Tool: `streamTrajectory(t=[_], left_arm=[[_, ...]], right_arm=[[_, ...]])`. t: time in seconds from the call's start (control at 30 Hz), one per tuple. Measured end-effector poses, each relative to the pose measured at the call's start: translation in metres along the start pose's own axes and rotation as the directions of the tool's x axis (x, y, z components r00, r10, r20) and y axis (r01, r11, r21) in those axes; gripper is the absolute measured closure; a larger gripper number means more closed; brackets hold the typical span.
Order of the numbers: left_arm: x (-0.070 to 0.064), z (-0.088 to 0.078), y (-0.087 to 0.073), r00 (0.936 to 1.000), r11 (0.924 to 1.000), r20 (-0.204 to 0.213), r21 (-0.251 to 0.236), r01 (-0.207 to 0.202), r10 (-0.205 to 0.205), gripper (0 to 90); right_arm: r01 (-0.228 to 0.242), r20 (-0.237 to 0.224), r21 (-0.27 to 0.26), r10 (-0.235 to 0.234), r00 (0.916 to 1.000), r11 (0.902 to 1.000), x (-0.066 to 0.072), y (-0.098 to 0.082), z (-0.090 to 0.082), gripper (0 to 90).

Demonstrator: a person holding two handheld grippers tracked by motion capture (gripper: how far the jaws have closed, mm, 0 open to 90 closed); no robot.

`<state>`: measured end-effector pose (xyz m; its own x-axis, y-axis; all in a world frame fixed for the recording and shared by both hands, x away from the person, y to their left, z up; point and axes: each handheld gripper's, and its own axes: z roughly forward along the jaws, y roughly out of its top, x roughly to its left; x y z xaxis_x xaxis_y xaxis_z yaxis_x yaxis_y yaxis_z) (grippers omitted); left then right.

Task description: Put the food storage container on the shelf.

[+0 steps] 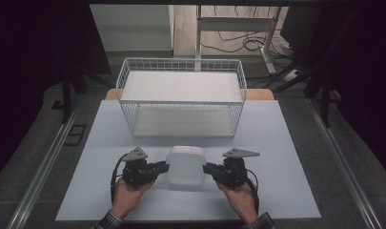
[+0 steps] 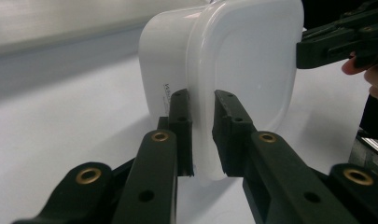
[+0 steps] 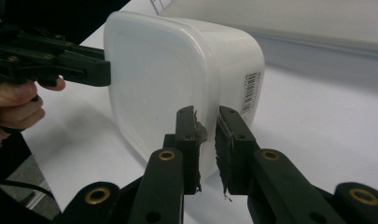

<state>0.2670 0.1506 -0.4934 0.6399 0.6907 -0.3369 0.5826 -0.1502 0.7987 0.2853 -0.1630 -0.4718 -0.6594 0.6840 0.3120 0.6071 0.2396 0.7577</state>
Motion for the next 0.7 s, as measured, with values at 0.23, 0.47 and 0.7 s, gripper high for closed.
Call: streamTrajectory(t=[0.23, 0.47, 0.7], left_arm=[[0.003, -0.006, 0.011, 0.9999, 0.9986, 0.004, -0.052, -0.013, 0.013, 79.5], [0.004, -0.005, 0.026, 0.9993, 0.9967, -0.008, -0.072, -0.036, 0.036, 80.5], [0.017, 0.003, 0.046, 0.9992, 0.9948, -0.023, -0.096, -0.034, 0.032, 80.5]], right_arm=[[0.054, 0.024, -0.028, -0.053, 0.9983, 0.9982, -0.002, 0.013, 0.004, 78.2], [0.062, 0.029, -0.049, -0.061, 0.9977, 0.9968, -0.012, 0.025, 0.01, 77.0], [0.07, 0.046, -0.08, -0.067, 0.9967, 0.9943, -0.022, 0.045, 0.016, 76.8]])
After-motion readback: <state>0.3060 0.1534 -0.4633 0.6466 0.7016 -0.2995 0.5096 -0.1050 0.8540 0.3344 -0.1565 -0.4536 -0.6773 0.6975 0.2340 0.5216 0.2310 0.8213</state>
